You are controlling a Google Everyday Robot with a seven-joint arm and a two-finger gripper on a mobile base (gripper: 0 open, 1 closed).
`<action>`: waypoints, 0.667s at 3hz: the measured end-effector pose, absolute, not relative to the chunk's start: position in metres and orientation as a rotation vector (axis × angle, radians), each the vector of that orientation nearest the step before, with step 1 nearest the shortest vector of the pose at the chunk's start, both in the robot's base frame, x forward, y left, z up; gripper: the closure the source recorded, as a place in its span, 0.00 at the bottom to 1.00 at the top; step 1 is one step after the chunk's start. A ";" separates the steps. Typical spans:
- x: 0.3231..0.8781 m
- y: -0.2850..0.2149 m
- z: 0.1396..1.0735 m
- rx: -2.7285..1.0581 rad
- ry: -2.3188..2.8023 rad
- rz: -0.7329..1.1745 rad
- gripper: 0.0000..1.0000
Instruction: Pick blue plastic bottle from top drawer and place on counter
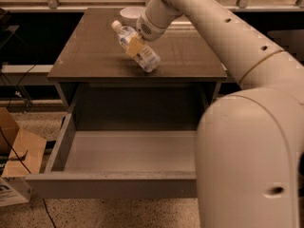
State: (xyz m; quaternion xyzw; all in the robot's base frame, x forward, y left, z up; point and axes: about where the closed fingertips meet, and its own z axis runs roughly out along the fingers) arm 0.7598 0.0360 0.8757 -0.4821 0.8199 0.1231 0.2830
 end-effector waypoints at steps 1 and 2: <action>0.783 0.048 0.856 -1.310 2.232 0.318 0.82; 0.789 0.049 0.855 -1.308 2.233 0.316 0.59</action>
Offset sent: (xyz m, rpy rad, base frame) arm 0.0243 0.0122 -0.0204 -0.0317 0.0305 0.0001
